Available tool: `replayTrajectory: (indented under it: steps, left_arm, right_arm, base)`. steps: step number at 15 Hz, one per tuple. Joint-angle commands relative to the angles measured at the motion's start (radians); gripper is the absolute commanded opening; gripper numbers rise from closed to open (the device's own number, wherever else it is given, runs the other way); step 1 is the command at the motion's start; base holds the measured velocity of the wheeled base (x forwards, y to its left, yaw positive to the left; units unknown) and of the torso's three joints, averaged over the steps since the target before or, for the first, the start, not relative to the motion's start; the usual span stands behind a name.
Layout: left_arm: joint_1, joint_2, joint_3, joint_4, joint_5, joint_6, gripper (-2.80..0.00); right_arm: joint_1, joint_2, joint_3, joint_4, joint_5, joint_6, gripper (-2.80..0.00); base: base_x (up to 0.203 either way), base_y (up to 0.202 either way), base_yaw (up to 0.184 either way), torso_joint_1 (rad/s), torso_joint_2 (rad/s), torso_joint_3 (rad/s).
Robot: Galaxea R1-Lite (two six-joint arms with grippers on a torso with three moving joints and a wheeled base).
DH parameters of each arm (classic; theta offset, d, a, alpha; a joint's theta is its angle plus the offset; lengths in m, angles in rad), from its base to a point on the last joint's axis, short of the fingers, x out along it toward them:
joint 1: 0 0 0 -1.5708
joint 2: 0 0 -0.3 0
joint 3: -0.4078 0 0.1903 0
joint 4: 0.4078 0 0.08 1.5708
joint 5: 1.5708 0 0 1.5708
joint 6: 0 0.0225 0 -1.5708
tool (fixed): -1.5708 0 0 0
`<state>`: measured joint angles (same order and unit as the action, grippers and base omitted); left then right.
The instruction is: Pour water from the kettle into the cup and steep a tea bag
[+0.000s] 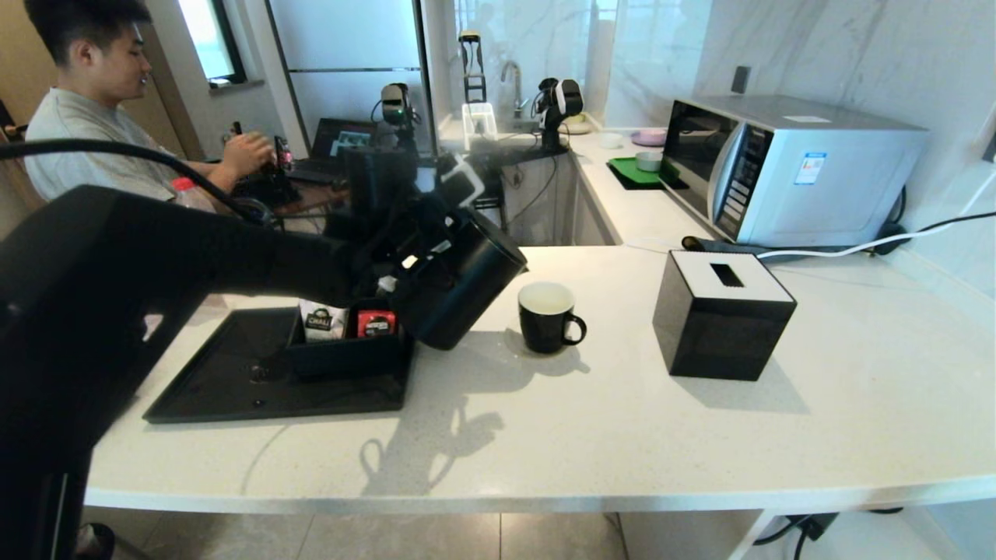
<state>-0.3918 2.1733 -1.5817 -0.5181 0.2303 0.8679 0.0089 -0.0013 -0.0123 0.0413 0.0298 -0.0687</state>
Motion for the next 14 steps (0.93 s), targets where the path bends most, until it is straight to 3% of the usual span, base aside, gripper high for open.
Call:
replayTrajectory:
  steps: [1, 14]
  left_arm:
    - [-0.006, 0.01, -0.004, -0.005, 0.001, 0.006, -2.8]
    - [-0.021, 0.014, -0.032, 0.036, -0.033, 0.057, -2.8]
  right_arm:
    - [0.0, 0.001, 0.0, 0.0, 0.001, 0.0, -2.8]
    - [-0.001, 0.001, 0.0, 0.0, 0.001, 0.0, -2.8]
  base:
    - [0.0, 0.0, 0.0, 0.0, 0.0, 0.0]
    - [0.0, 0.0, 0.0, 0.0, 0.0, 0.0]
